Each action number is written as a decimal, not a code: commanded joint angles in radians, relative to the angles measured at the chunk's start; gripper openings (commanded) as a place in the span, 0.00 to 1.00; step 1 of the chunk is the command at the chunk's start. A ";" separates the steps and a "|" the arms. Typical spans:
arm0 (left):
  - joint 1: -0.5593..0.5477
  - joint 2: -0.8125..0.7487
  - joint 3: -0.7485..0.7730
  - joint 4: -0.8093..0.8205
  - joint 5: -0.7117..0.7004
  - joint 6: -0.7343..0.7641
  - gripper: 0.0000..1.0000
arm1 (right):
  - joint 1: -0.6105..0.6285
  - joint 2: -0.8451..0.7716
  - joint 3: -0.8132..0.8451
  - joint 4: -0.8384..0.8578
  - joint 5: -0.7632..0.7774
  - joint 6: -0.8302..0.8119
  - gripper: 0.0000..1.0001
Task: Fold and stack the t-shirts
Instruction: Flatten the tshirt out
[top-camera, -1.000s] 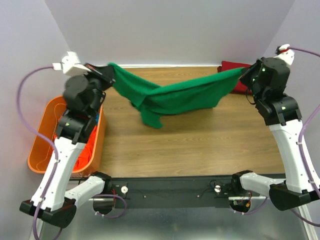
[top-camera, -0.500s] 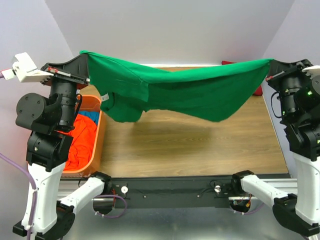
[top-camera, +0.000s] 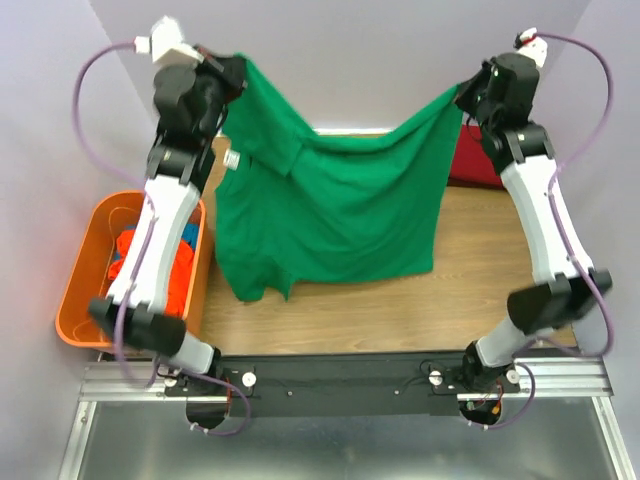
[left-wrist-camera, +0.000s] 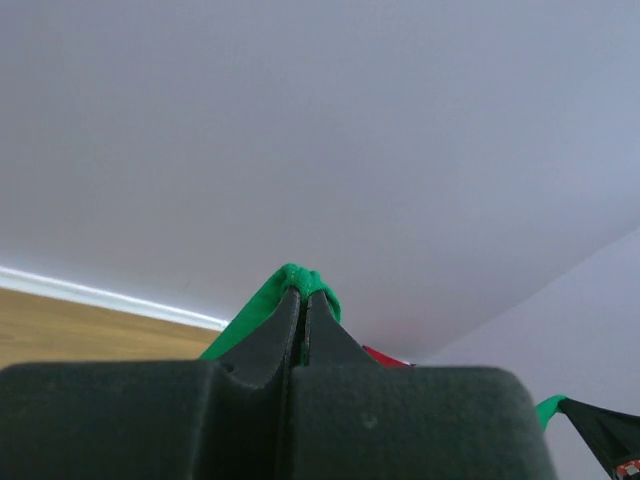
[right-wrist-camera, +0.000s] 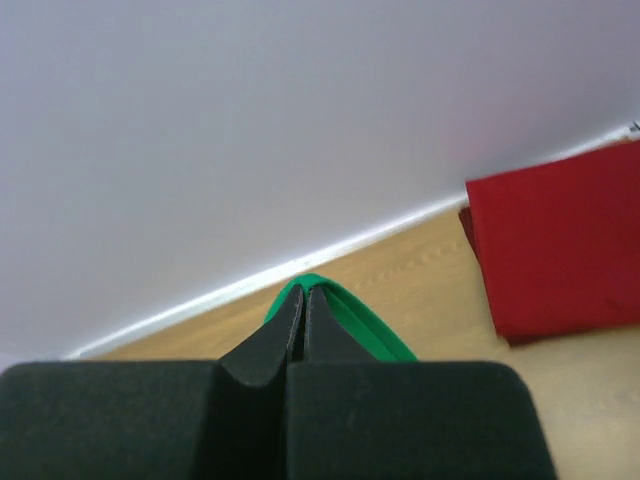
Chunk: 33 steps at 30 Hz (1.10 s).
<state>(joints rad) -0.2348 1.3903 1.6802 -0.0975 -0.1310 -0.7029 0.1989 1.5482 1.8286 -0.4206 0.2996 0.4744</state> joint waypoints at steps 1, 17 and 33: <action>0.080 0.206 0.298 0.159 0.218 0.025 0.00 | -0.076 0.134 0.229 0.121 -0.135 0.030 0.01; 0.196 0.162 -0.012 0.243 0.418 -0.102 0.00 | -0.142 0.077 -0.108 0.134 -0.183 0.113 0.01; 0.161 -0.186 -1.099 0.174 0.171 -0.193 0.00 | -0.243 -0.023 -1.092 0.250 -0.341 0.205 0.02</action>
<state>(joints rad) -0.0708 1.2579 0.6479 0.1291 0.1398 -0.8871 -0.0216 1.5417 0.7860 -0.2298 0.0090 0.6579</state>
